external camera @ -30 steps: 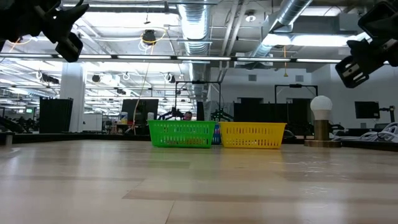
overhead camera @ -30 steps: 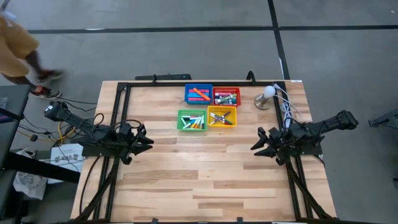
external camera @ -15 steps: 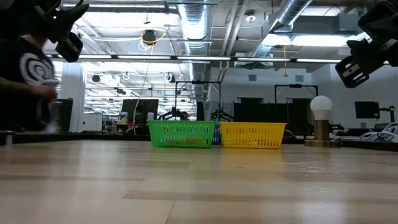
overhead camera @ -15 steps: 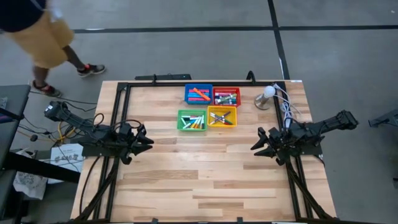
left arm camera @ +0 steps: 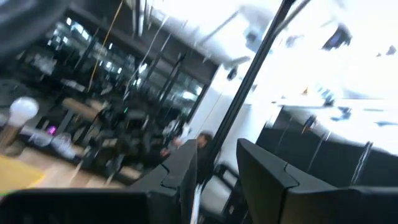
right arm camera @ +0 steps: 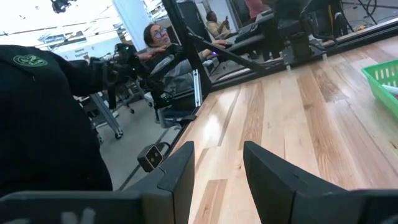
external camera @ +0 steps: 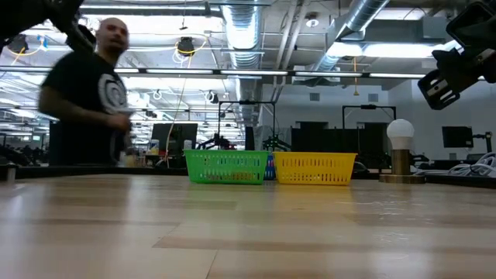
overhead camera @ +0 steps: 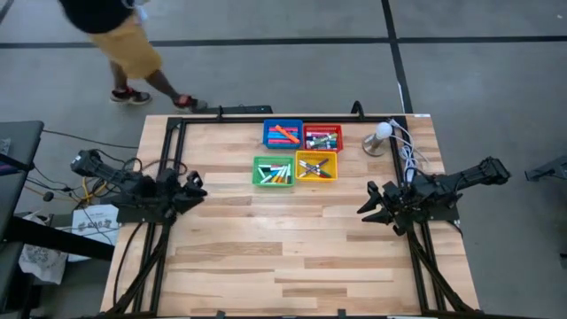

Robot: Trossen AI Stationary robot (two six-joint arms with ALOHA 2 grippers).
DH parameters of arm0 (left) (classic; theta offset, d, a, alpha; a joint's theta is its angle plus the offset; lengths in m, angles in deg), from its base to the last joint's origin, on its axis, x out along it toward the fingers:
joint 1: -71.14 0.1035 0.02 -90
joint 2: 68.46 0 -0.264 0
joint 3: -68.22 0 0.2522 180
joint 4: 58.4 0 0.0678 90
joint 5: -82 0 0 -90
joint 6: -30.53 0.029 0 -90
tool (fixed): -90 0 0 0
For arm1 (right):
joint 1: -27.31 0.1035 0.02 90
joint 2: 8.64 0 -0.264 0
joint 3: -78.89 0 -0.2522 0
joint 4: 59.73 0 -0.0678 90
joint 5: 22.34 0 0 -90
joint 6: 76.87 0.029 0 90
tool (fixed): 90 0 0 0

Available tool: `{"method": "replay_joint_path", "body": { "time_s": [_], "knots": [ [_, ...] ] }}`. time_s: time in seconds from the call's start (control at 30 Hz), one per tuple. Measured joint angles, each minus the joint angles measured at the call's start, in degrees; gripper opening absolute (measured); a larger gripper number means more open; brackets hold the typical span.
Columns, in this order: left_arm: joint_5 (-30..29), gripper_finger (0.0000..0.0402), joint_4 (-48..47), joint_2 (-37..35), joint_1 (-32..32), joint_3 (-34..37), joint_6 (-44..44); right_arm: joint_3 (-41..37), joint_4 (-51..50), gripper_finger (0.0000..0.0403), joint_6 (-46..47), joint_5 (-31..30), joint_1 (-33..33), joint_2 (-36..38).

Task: Pick & Place Markers
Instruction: Return to Home Position

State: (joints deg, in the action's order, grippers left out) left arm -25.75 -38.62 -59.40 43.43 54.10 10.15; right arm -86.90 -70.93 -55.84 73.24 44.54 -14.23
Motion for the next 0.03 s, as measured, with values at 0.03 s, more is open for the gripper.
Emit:
{"method": "replay_joint_path", "body": {
  "time_s": [0.03],
  "knots": [
    [0.0,0.0113,0.0,-1.6,0.0,0.0,0.0,0.0,0.0,0.0130,0.0,0.0,0.0,0.0]
  ]
}}
